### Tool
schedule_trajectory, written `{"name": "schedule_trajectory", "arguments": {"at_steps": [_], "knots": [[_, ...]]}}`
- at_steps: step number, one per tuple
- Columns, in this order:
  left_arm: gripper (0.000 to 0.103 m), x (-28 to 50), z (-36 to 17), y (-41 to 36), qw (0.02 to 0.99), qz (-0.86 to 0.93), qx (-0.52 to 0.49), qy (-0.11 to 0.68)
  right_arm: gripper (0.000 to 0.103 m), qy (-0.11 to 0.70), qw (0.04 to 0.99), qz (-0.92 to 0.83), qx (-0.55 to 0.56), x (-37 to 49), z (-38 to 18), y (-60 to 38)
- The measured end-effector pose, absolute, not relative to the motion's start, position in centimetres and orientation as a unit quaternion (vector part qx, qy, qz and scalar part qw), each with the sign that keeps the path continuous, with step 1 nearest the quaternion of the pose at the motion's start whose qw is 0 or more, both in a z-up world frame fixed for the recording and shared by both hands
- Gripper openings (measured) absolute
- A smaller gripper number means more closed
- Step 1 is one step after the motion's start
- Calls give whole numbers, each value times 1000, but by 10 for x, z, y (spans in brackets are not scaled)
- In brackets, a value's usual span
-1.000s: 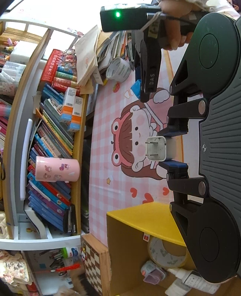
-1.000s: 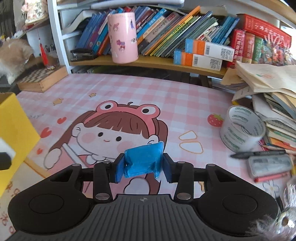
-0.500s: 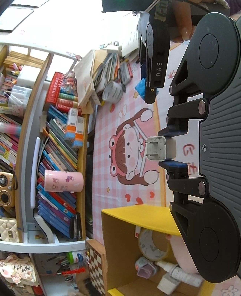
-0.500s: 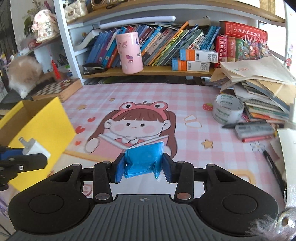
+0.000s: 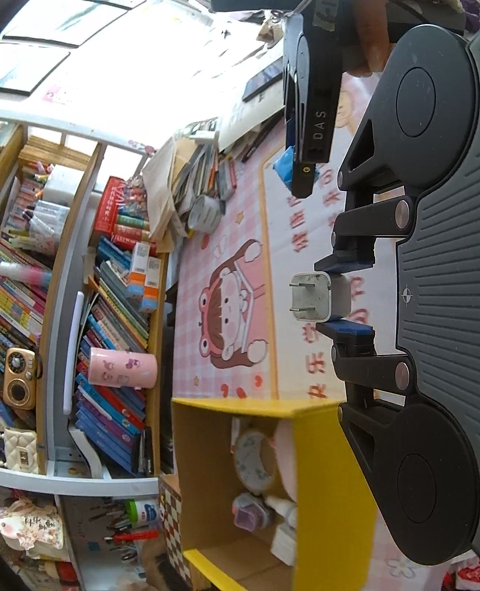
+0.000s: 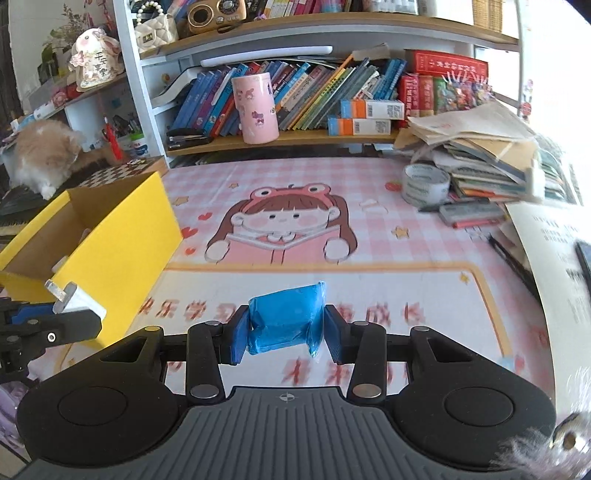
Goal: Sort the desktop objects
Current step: 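Lift and carry the charger with the left gripper while the right gripper carries the blue cloth toward the box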
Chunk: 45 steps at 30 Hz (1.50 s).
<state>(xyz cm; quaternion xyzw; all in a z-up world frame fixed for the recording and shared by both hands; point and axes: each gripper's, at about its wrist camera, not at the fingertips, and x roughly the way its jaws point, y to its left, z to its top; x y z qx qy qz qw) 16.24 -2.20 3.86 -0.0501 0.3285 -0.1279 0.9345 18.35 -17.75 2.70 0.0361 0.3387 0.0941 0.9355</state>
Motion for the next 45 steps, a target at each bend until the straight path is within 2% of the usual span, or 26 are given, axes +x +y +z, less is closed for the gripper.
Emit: {"name": "schedule_trajectory", "arguments": {"at_steps": [20, 45], "knots": [[25, 64, 16, 35, 920, -128, -44, 368, 38, 387, 918, 81, 46, 52, -1, -110], [25, 31, 17, 69, 930, -90, -77, 348, 38, 385, 911, 143, -23, 35, 9, -58]]}}
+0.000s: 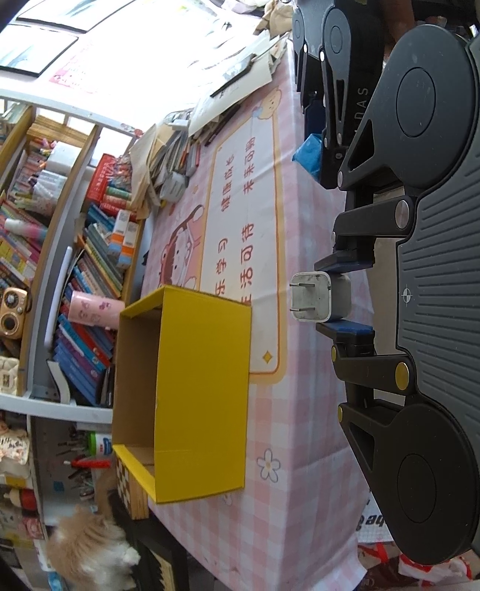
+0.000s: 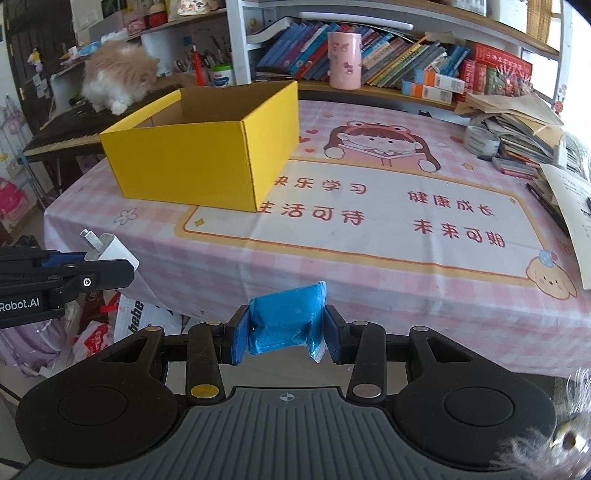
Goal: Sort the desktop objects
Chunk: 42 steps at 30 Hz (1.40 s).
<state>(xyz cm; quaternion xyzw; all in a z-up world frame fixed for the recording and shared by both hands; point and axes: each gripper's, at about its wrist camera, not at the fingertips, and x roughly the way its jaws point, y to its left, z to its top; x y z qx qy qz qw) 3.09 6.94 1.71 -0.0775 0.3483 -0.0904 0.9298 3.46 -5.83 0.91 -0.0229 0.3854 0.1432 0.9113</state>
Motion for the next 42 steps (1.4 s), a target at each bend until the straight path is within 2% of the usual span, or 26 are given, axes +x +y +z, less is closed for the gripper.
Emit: {"name": "schedule_trajectory", "arguments": {"at_steps": [21, 34, 42], "knots": [[25, 40, 23, 114, 934, -13, -112, 339, 38, 397, 890, 225, -28, 73, 15, -14], [25, 113, 62, 116, 956, 11, -91, 279, 38, 312, 912, 262, -32, 141, 63, -2], [25, 170, 67, 111, 960, 30, -77, 268, 38, 269, 917, 291, -53, 202, 77, 3]]}}
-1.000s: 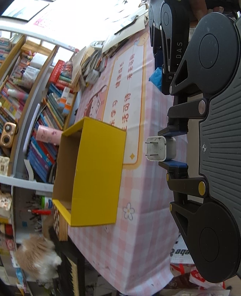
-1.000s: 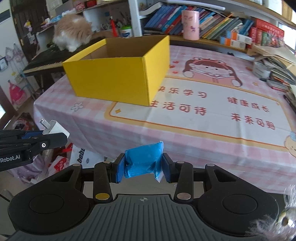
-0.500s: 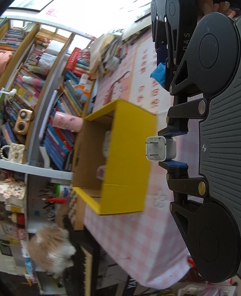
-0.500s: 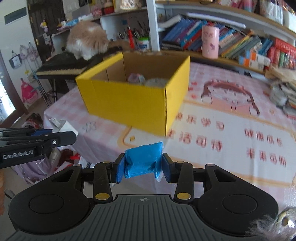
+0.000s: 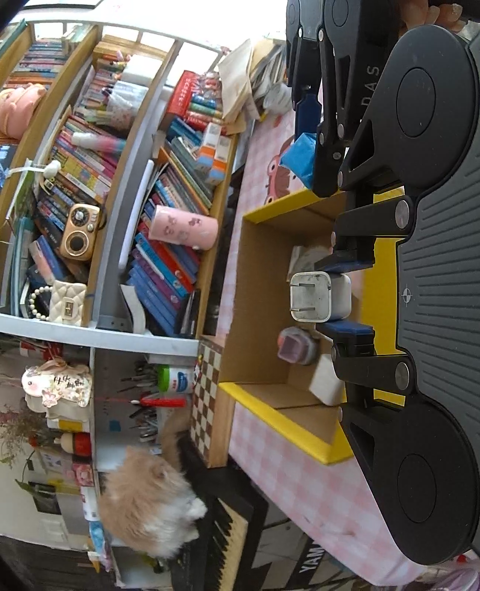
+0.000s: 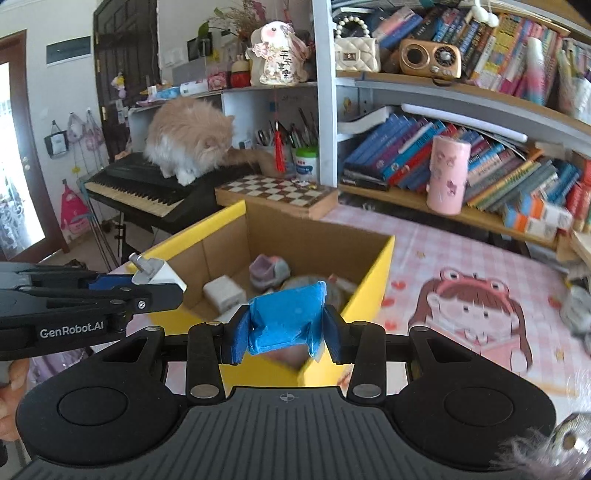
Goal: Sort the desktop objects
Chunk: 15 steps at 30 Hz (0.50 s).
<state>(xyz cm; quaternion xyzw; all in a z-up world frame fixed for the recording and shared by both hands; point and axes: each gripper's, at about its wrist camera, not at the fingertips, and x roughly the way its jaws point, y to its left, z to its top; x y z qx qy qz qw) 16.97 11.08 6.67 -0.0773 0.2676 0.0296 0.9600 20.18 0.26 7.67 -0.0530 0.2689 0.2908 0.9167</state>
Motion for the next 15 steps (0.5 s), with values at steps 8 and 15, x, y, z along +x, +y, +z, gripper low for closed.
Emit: {"name": "schedule_trajectory", "arguments": {"at_steps": [8, 15], "knots": [[25, 206, 55, 100, 952, 34, -57, 298, 38, 283, 907, 307, -56, 246, 62, 0], [25, 230, 50, 105, 947, 53, -47, 312, 38, 278, 899, 330, -81, 272, 53, 7]]}}
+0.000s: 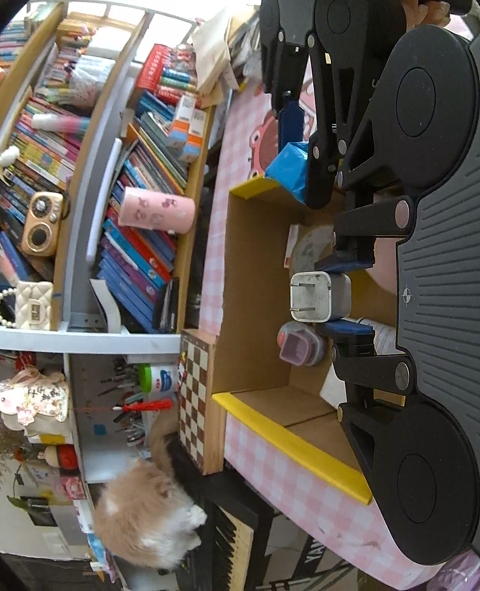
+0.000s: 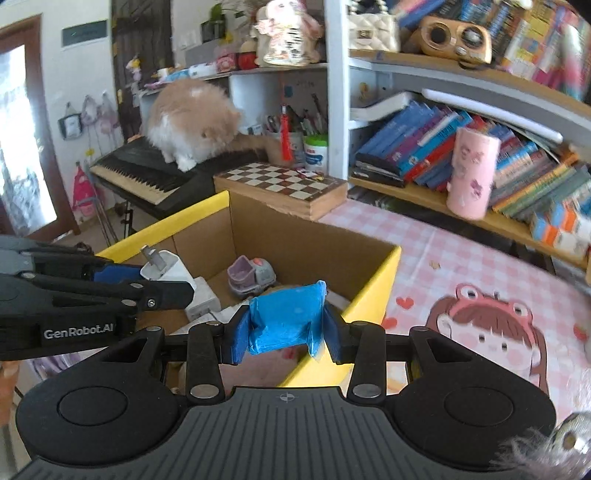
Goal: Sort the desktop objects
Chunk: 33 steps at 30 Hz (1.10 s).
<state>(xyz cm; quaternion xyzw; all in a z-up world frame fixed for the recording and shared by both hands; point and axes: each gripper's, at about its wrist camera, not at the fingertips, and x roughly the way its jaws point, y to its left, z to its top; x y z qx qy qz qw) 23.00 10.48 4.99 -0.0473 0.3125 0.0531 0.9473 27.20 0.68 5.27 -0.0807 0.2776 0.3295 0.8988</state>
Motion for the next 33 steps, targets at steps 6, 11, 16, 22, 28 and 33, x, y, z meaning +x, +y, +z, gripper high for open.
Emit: {"name": "schedule_trajectory", "arguments": {"at_steps": [6, 11, 16, 22, 28, 33], "knots": [[25, 246, 38, 111, 939, 68, -50, 335, 38, 272, 885, 362, -113, 290, 46, 22], [25, 258, 21, 117, 925, 75, -46, 369, 37, 288, 865, 381, -151, 307, 33, 37], [25, 269, 10, 121, 915, 77, -47, 393, 37, 280, 846, 404, -206, 311, 22, 48], [28, 280, 2, 121, 909, 76, -45, 408, 38, 259, 826, 407, -292, 313, 9, 57], [29, 277, 2, 119, 911, 78, -37, 404, 38, 243, 808, 418, -336, 314, 3, 60], [29, 276, 3, 118, 910, 81, -37, 404, 38, 254, 804, 426, -329, 315, 3, 64]]}}
